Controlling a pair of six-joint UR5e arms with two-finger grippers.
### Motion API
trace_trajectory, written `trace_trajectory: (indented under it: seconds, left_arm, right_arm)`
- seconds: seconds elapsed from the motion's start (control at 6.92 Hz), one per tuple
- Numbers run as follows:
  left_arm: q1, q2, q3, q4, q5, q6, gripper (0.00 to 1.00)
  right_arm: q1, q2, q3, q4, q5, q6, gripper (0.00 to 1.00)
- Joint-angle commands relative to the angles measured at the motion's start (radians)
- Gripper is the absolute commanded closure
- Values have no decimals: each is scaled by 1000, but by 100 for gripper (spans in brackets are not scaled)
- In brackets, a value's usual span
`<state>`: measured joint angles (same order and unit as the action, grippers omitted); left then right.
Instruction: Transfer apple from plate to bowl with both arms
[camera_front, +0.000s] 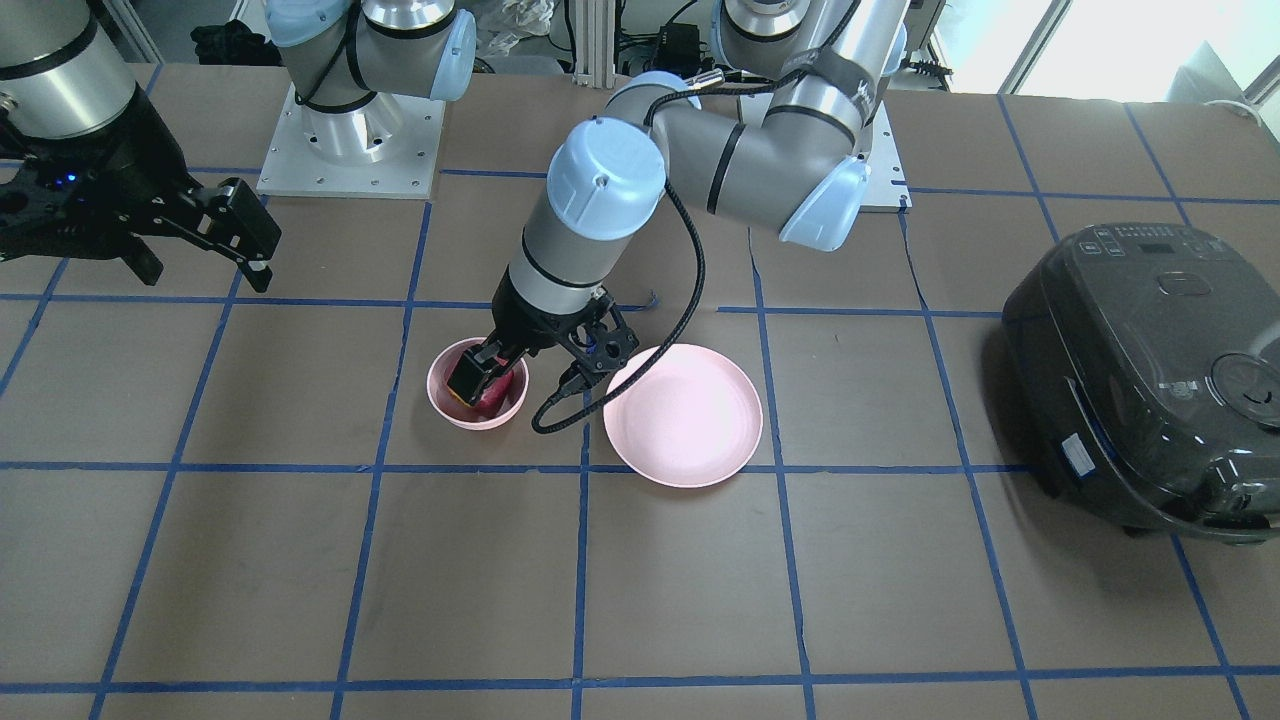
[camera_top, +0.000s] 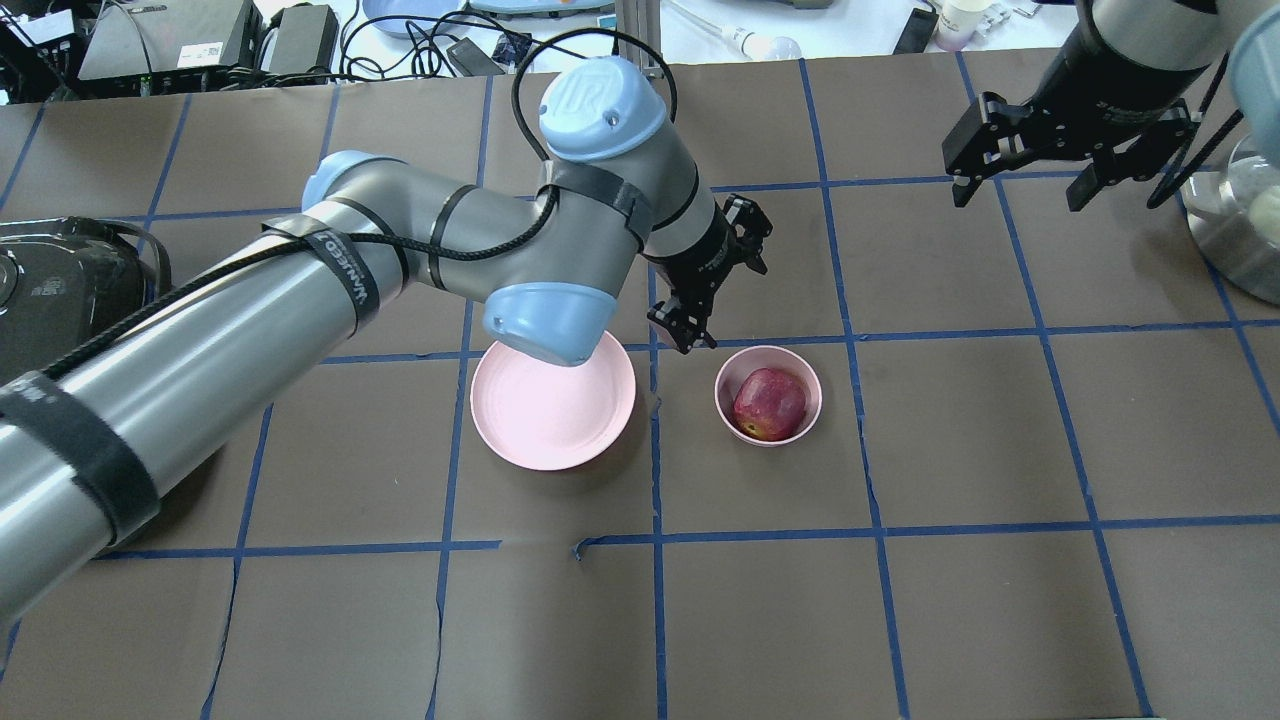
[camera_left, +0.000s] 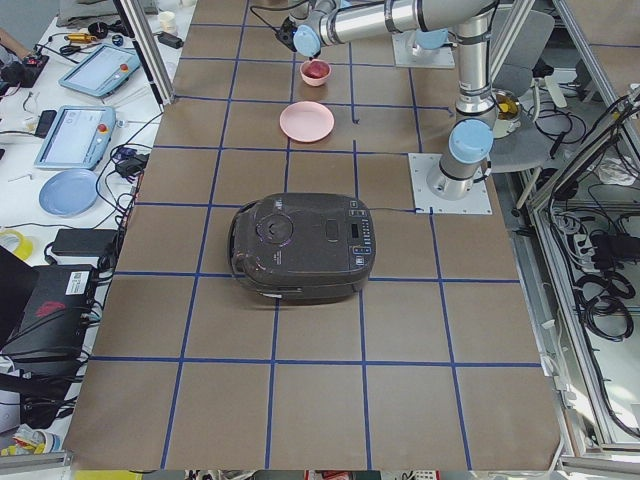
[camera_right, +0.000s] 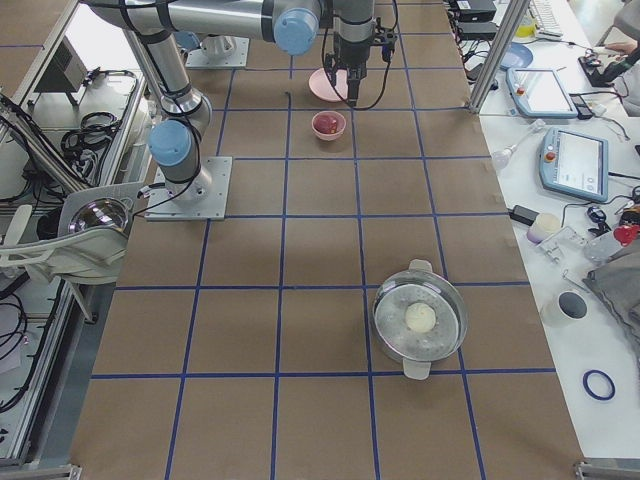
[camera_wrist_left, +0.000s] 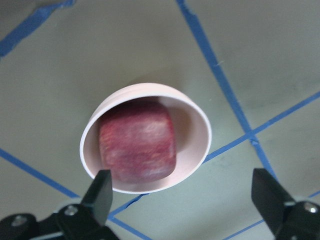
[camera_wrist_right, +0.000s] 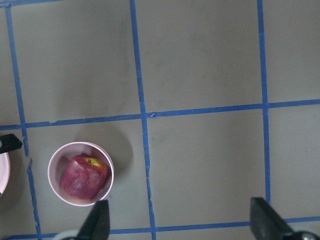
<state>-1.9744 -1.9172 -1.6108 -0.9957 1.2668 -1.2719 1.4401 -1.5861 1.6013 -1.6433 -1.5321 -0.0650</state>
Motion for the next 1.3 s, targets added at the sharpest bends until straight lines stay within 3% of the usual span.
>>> trace_trajectory:
  seconds: [0.0,0.14,0.43,1.01,1.16]
  left_arm:
    - [46,142,90,-253,64,231,2]
    - [58,212,130,-409,141,375,2]
    - [112,314,137,-538,229,634,3]
    - [369,340,112,-543,278,1237,0]
    - [377,333,112,-522,275,1238,0]
  right_arm:
    - [31,-2,-3,0,7,-1,0]
    - [54,-2,-4,-10,-6,5,0]
    - [89,-2,-3,-13,-10,8,0]
    - [126,5,3,-15,-5,99,0]
    - [126,0,3,-13,-3,94,0]
